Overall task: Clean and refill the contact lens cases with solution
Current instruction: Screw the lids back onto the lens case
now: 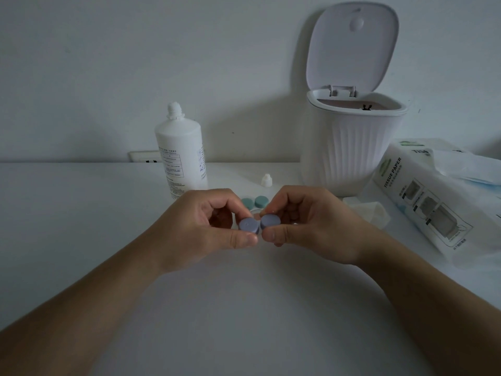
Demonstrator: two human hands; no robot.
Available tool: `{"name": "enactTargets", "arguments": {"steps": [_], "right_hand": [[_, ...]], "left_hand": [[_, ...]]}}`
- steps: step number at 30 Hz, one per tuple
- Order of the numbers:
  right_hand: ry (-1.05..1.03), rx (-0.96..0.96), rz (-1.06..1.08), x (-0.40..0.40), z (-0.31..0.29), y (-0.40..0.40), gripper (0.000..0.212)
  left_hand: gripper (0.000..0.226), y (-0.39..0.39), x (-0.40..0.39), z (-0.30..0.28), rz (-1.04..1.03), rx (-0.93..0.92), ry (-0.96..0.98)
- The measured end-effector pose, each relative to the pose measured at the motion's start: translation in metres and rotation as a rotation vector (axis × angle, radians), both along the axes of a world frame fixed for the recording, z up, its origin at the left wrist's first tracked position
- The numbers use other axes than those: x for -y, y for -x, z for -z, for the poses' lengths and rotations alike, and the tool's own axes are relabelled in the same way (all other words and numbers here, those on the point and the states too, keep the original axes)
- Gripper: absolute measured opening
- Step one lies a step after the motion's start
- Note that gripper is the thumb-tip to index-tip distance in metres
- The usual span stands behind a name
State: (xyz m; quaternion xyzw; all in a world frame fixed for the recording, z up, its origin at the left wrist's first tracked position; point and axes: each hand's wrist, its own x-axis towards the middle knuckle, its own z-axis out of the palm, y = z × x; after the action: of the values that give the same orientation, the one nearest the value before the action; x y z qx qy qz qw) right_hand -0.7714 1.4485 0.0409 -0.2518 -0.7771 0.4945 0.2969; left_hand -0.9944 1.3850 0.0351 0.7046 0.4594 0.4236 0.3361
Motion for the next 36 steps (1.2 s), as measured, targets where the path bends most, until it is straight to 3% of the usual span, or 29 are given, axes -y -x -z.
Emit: {"name": "enactTargets", "arguments": {"steps": [22,28,30,33,36], "right_hand": [[-0.014,-0.007,0.062,-0.008,0.003,-0.001,0.035],[-0.081,-0.005,0.231,-0.018,0.009,-0.003,0.017],[-0.115,0.031,0.305,-0.022,0.013,-0.002,0.023],[-0.179,0.093,0.381,-0.028,0.02,-0.001,0.008],[-0.238,0.171,0.383,-0.029,0.026,0.001,0.009]], "left_hand": [[0.024,0.0,0.0,0.008,-0.16,-0.093,-0.129],[0.023,0.005,0.001,0.005,-0.235,-0.125,-0.169],[0.02,0.007,0.001,0.002,-0.257,-0.131,-0.161],[0.019,0.01,0.003,-0.003,-0.271,-0.106,-0.116],[0.019,0.021,0.007,-0.004,-0.328,-0.131,-0.107]]}}
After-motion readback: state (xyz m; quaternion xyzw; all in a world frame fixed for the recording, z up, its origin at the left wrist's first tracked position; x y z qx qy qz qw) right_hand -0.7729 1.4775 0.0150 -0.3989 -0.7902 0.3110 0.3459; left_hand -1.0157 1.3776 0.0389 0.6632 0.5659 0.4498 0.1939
